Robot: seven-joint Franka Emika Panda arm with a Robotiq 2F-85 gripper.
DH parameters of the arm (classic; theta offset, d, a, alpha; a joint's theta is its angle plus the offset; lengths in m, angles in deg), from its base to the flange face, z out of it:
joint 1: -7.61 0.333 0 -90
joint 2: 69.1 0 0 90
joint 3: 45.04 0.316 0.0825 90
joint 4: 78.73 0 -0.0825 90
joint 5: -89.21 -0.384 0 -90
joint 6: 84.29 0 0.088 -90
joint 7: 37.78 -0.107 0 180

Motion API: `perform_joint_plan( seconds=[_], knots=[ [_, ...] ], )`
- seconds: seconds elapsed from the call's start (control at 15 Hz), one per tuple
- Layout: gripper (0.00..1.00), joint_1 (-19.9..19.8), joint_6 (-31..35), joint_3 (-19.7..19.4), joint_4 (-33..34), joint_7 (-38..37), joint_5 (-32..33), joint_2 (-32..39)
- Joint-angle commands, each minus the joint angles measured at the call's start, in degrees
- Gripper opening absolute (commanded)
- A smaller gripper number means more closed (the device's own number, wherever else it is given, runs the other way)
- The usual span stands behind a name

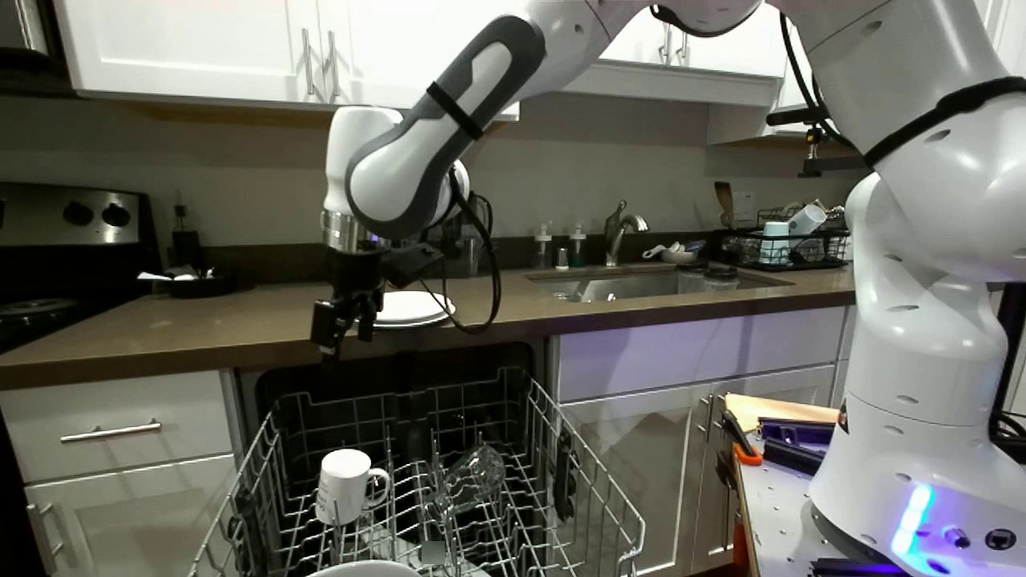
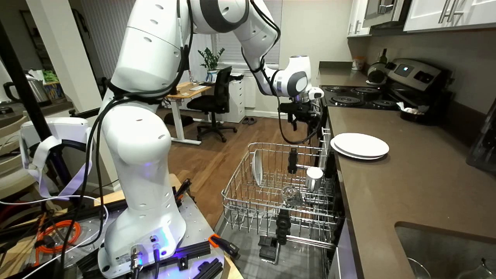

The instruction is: Move the white mug to the right side of the dishwasher

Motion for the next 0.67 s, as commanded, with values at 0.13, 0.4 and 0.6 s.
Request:
perform_joint_plan(
  seconds=[0.13, 0.4, 0.6],
  knots=[
    [1.0, 2.47, 12.53, -4.81, 0.86, -1.75, 6.61, 7.25],
    [1.0, -0.03, 15.35, -4.28, 2.16, 0.56, 3.95, 11.53],
    [1.0, -0.91, 11.76, -4.18, 3.31, 0.54, 3.0, 13.27]
  ],
)
